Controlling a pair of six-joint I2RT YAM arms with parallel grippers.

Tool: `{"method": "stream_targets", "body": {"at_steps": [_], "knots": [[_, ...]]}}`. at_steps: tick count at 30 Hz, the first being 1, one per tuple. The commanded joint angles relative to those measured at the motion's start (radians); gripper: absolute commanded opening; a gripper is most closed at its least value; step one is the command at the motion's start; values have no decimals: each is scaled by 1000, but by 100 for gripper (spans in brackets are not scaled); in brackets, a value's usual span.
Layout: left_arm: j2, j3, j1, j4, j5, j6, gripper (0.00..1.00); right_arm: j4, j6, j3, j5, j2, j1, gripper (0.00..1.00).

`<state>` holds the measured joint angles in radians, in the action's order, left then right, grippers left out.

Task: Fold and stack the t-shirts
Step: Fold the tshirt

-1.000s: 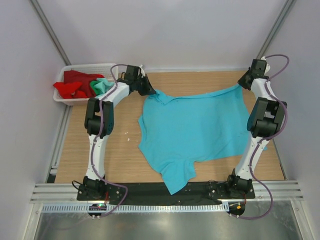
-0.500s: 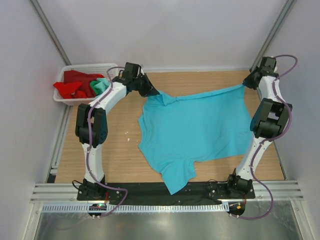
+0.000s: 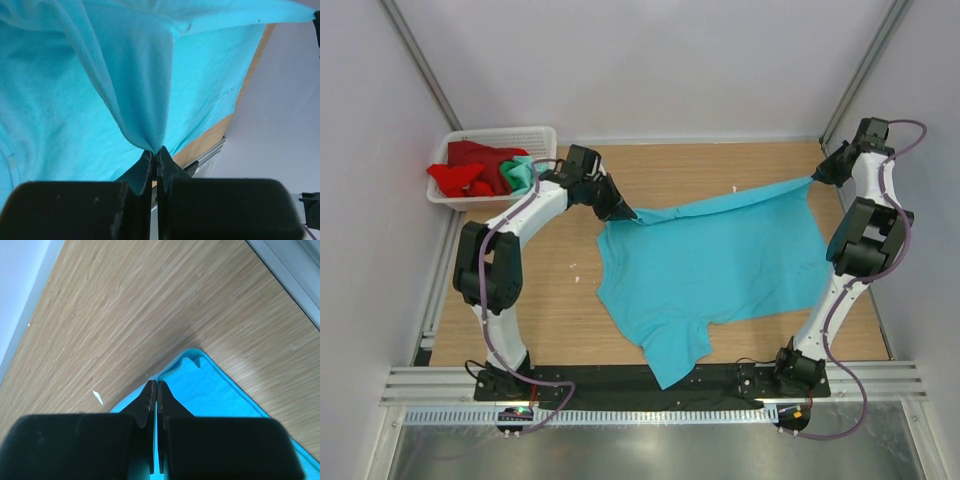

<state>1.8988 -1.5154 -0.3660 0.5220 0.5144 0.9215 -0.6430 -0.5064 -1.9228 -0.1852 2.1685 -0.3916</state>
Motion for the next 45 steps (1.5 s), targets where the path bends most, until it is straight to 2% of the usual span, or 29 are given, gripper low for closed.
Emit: {"method": "stream_targets", "body": {"at_steps": [1, 9, 19, 31, 45], "knots": [[-98, 47, -14, 19, 47, 20, 0, -29, 16, -35, -25, 2, -10, 1], [-204, 113, -16, 1, 62, 73, 0, -66, 46, -33, -23, 13, -13, 1], [-221, 251, -53, 13, 116, 105, 0, -98, 72, -38, 3, 19, -20, 1], [-285, 302, -59, 46, 87, 129, 0, -161, 74, -28, 53, 16, -30, 1], [-274, 324, -59, 61, 84, 134, 0, -192, 89, -1, 99, 19, -36, 1]]}}
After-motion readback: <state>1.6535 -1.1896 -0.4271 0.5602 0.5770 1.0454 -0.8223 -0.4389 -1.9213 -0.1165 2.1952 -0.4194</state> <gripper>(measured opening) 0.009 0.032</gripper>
